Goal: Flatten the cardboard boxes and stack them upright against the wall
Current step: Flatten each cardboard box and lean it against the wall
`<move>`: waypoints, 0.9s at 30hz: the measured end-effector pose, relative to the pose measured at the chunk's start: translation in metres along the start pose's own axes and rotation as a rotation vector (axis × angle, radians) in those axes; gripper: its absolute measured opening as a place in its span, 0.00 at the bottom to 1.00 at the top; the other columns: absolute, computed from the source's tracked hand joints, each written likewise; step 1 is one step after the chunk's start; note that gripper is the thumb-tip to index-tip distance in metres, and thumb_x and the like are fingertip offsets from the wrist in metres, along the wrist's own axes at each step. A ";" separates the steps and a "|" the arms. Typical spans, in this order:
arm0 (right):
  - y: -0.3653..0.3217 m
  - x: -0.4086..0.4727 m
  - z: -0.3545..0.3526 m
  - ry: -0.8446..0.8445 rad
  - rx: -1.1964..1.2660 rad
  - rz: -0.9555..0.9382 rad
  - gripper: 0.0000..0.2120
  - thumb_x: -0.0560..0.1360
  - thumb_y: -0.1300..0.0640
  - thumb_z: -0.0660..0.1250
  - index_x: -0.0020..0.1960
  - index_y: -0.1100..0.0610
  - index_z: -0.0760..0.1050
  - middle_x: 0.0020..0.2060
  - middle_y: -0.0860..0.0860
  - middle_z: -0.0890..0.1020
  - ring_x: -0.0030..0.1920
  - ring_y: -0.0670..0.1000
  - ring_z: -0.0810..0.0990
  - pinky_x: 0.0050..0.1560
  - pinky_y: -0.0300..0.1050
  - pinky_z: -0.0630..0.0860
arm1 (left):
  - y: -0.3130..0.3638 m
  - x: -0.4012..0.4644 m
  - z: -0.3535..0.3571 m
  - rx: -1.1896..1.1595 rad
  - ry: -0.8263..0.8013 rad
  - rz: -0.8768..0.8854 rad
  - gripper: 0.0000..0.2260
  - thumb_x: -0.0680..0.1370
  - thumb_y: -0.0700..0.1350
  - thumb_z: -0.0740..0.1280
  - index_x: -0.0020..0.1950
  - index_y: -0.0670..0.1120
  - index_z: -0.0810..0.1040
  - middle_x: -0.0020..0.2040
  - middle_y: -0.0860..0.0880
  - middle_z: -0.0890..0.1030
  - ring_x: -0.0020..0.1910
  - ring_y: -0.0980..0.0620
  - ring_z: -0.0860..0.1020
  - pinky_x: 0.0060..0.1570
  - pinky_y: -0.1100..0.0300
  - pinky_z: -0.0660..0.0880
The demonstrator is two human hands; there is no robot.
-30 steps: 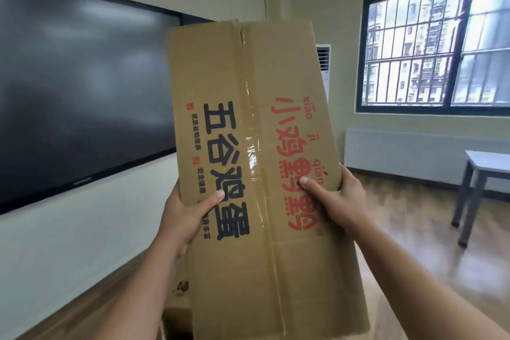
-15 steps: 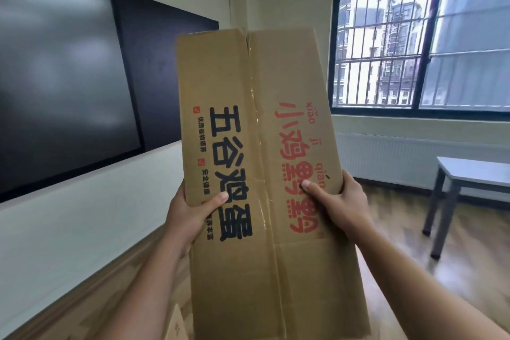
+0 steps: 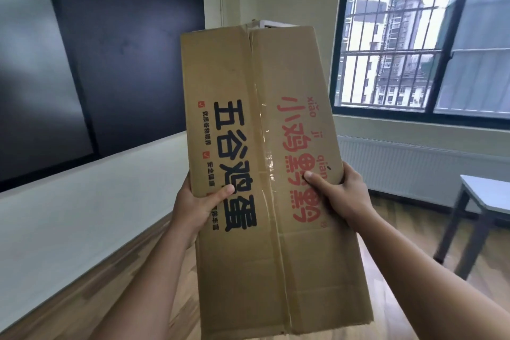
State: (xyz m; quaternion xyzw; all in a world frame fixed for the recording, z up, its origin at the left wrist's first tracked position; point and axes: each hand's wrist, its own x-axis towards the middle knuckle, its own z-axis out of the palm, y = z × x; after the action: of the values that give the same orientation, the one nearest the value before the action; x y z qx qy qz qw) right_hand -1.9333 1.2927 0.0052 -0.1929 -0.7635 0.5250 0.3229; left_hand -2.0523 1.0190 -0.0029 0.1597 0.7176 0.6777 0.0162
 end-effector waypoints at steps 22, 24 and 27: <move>0.193 0.602 0.178 -0.243 -0.001 0.029 0.33 0.62 0.32 0.82 0.61 0.44 0.80 0.49 0.44 0.89 0.46 0.46 0.89 0.49 0.50 0.87 | -0.149 0.540 0.189 -0.001 0.210 -0.142 0.42 0.60 0.61 0.81 0.72 0.54 0.73 0.61 0.52 0.83 0.60 0.48 0.81 0.63 0.39 0.78; 0.203 0.656 0.205 -0.251 -0.007 0.033 0.31 0.64 0.34 0.82 0.62 0.45 0.80 0.49 0.44 0.89 0.46 0.45 0.89 0.44 0.46 0.86 | -0.160 0.598 0.195 -0.005 0.219 -0.153 0.43 0.59 0.62 0.80 0.73 0.54 0.73 0.61 0.52 0.83 0.60 0.47 0.81 0.64 0.39 0.77; 0.215 0.739 0.239 -0.270 -0.013 0.042 0.28 0.66 0.38 0.83 0.61 0.47 0.80 0.47 0.43 0.89 0.42 0.42 0.88 0.41 0.40 0.83 | -0.176 0.683 0.211 -0.014 0.231 -0.165 0.40 0.61 0.60 0.80 0.71 0.54 0.73 0.59 0.54 0.83 0.58 0.50 0.81 0.63 0.43 0.78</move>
State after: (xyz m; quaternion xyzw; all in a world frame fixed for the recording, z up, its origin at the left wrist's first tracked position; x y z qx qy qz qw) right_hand -2.6392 1.6793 -0.0366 -0.1384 -0.7992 0.5478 0.2048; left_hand -2.6862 1.3896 -0.0595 0.0210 0.7207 0.6928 -0.0098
